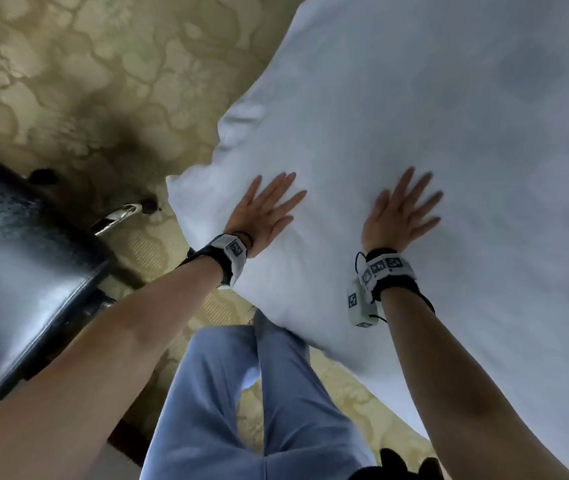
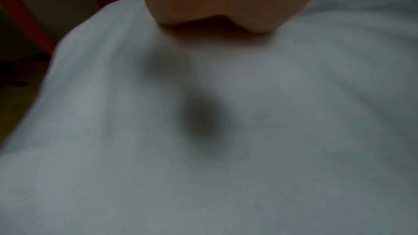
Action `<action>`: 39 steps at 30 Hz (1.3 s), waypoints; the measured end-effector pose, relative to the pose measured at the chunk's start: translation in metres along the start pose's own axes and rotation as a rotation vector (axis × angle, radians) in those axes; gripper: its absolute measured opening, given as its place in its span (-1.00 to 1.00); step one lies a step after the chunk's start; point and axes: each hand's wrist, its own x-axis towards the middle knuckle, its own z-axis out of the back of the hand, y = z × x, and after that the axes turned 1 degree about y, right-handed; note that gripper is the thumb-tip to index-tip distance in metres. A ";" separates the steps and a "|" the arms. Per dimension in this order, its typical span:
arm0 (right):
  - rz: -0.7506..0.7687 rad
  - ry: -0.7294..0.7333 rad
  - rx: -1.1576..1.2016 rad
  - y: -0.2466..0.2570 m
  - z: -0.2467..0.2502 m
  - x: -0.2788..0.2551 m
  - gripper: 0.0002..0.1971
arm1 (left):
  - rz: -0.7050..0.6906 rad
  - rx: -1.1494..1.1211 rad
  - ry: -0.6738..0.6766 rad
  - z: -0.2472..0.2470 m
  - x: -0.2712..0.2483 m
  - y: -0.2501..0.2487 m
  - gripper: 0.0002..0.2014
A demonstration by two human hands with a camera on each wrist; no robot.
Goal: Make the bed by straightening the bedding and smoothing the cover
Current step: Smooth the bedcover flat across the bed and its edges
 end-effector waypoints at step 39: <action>-0.039 0.314 0.070 0.246 0.110 0.009 -0.45 | -0.086 -0.248 0.275 0.233 0.165 0.237 -0.46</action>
